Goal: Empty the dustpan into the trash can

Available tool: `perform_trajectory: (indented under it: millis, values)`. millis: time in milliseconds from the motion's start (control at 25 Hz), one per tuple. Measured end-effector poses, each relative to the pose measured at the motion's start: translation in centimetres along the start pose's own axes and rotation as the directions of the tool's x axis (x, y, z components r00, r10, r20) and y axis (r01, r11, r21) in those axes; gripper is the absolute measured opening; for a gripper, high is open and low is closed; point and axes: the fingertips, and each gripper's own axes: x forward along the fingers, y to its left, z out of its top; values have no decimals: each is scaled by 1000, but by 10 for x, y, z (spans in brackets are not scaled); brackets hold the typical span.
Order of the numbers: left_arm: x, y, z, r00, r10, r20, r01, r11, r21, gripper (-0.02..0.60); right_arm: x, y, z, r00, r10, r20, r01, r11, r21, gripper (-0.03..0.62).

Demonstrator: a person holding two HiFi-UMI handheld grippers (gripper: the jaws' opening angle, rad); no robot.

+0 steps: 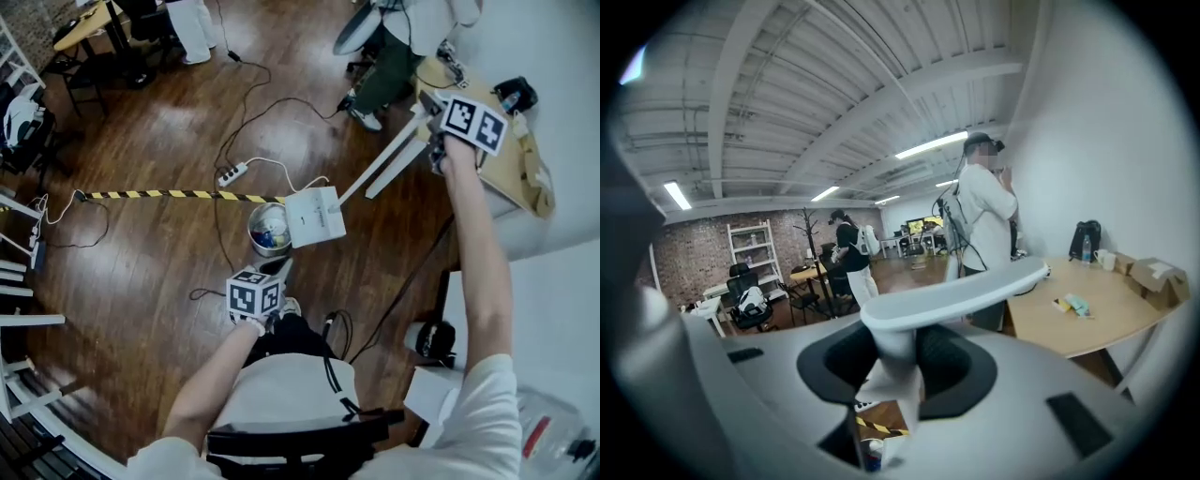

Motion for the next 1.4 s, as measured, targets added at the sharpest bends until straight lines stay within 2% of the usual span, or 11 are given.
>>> perform_trajectory:
  millis: [280,400,560,720,800,920,1120,1400]
  values:
    - [0,30,9,997,83,6,-83,996,-41,-8,66,63,-9,995,97,-32,-99,993,-59,127]
    - [-1,51,9,987,157,-12,-158,986,-62,-8,82,89,-19,988,154,-27,-156,982,-106,126]
    - [-7,75,8,979,205,-8,-204,969,-136,-8,83,124,-53,973,232,-11,-230,953,-197,118]
    - [-15,89,5,975,224,1,-220,958,-185,-8,66,141,-88,954,290,76,-260,927,-272,117]
    - [-16,91,3,974,227,5,-221,955,-199,-8,49,149,-97,941,322,108,-268,899,-345,117]
    - [-15,92,-2,974,225,7,-219,954,-204,-8,23,166,-112,927,363,95,-284,845,-453,115]
    - [-8,84,4,977,214,14,-208,960,-188,-8,-2,180,-127,906,418,69,-331,800,-501,117]
    - [-15,73,-11,980,195,29,-187,964,-187,-8,-44,217,-160,857,516,1,-410,682,-605,117]
